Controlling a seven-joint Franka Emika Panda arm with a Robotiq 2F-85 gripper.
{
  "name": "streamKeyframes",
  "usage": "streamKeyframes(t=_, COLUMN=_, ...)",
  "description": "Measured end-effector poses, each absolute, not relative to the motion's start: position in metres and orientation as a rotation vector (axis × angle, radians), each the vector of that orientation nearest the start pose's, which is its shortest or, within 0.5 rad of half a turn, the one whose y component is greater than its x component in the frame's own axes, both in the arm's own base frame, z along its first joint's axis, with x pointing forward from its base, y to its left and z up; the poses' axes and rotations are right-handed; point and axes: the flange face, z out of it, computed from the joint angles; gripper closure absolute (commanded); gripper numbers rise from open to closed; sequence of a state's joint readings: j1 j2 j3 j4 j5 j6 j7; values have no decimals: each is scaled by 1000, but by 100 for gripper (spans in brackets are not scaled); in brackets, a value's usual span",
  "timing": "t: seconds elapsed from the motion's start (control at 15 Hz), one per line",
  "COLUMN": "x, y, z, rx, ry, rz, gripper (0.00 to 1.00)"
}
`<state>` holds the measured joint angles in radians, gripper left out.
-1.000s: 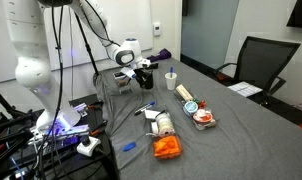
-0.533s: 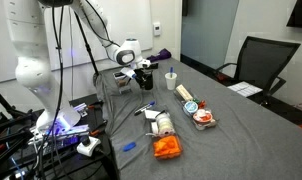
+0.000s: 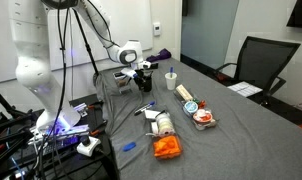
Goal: Move the black cup to the left
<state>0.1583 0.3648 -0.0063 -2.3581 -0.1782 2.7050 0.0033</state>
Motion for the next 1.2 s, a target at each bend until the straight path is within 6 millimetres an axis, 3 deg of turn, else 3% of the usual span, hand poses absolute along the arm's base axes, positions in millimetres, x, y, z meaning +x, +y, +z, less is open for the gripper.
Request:
streamKeyframes(t=0.87, x=542, y=134, z=147, rx=-3106, ry=-382, rz=-19, gripper=95)
streamKeyframes(t=1.2, x=553, y=142, z=144, rx=-3096, ry=-367, rz=-96, gripper=95)
